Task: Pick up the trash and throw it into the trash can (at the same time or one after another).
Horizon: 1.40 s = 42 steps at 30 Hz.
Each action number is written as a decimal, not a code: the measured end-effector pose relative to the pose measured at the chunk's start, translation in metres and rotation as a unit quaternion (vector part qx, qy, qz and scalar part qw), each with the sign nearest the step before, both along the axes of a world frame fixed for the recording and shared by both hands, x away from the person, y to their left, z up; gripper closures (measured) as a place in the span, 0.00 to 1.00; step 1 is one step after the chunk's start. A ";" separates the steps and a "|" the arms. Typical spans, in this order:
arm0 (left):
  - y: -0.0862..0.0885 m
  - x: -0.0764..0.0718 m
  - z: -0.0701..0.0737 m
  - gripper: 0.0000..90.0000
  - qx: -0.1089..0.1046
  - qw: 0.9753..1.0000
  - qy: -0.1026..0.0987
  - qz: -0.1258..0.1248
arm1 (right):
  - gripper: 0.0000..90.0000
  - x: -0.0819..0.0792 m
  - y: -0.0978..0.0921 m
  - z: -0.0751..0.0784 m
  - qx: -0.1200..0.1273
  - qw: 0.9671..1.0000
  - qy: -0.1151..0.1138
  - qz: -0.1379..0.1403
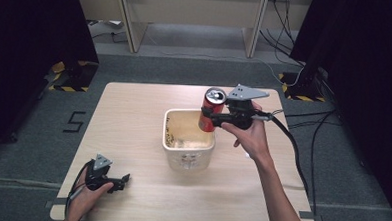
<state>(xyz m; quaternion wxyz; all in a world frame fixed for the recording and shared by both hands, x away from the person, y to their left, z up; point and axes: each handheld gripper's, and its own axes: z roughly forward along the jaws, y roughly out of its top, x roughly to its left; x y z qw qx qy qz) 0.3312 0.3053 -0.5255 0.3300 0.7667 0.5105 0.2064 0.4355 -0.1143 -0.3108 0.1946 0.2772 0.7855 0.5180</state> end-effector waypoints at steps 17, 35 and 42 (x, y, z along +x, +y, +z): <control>0.000 0.000 0.000 0.00 0.000 1.000 0.000 0.000 | 0.38 0.011 0.026 -0.022 -0.016 1.000 0.010 0.020; 0.000 0.000 0.000 0.00 0.000 1.000 0.000 0.000 | 0.38 0.014 0.046 -0.051 -0.060 0.997 0.038 0.035; 0.000 0.000 0.000 0.00 0.000 1.000 -0.001 0.000 | 0.37 0.015 0.048 -0.054 -0.064 0.996 0.041 0.036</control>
